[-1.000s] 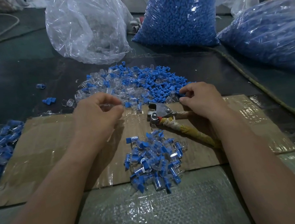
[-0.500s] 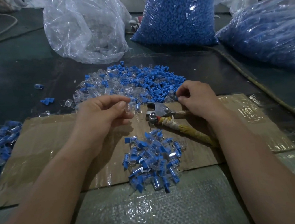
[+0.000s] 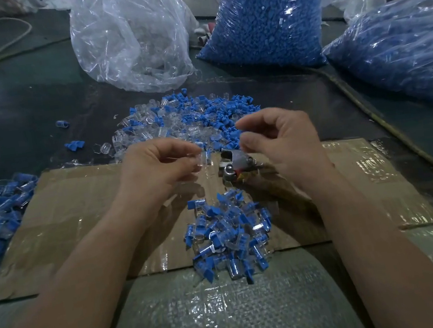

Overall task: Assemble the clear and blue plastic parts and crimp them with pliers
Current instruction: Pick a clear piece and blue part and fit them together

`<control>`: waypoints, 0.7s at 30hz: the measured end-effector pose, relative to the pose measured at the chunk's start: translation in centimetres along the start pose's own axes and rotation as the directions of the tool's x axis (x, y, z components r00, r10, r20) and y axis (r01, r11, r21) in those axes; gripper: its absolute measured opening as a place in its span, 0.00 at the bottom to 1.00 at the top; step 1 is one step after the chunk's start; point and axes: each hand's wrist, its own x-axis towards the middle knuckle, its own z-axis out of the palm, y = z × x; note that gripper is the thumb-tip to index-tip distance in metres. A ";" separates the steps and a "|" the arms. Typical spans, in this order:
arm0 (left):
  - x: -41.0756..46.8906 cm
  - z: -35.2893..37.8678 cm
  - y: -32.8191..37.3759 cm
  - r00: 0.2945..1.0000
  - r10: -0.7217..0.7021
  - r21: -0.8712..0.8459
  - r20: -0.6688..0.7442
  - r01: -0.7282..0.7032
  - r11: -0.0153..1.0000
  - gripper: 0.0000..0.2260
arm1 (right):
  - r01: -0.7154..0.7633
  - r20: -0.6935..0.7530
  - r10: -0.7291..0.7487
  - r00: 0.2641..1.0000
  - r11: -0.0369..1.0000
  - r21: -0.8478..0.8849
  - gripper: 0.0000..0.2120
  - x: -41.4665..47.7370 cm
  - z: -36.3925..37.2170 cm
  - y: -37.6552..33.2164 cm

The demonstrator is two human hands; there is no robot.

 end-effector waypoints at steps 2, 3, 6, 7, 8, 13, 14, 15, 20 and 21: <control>-0.1 0.4 -0.2 0.994 0.089 0.091 -0.057 -0.084 0.992 0.10 | 0.009 0.053 -0.011 0.999 0.999 0.034 0.12 -0.3 0.8 -0.5; -0.2 0.5 -0.2 0.989 0.129 0.123 -0.072 -0.120 0.985 0.10 | 0.017 0.079 -0.020 0.997 0.999 0.047 0.12 -0.4 1.1 -0.7; -0.1 0.4 -0.3 0.980 0.176 0.135 -0.092 -0.163 0.977 0.08 | 0.029 0.153 -0.040 0.987 0.997 0.074 0.12 -0.6 1.5 -1.0; -0.1 0.4 -0.3 0.980 0.178 0.133 -0.090 -0.166 0.977 0.07 | 0.031 0.172 -0.046 0.984 0.996 0.085 0.12 -0.7 1.6 -1.1; -0.1 0.3 -0.3 0.980 0.181 0.132 -0.080 -0.170 0.977 0.07 | 0.038 0.186 -0.055 0.981 0.995 0.092 0.12 -0.7 1.7 -1.1; -0.1 0.4 0.0 0.988 0.153 0.066 -0.015 -0.151 0.986 0.06 | 0.052 0.228 -0.071 0.971 0.995 0.086 0.12 -0.9 2.2 -1.2; 0.0 0.4 0.0 0.991 0.129 0.034 -0.026 -0.128 0.991 0.06 | 0.053 0.227 -0.071 0.971 0.995 0.085 0.13 -0.9 2.2 -1.3; 0.0 0.3 0.1 0.994 0.104 0.004 -0.035 -0.104 0.995 0.06 | 0.057 0.224 -0.075 0.972 0.995 0.084 0.13 -0.9 2.1 -1.3; 0.2 0.2 0.1 1.000 0.027 -0.141 -0.011 -0.029 0.990 0.11 | 0.082 0.173 -0.092 0.981 0.994 0.069 0.14 -0.9 2.1 -1.1; 0.2 0.2 0.1 1.000 0.022 -0.150 -0.008 -0.023 0.988 0.11 | 0.084 0.156 -0.094 0.983 0.994 0.071 0.13 -0.9 2.1 -1.0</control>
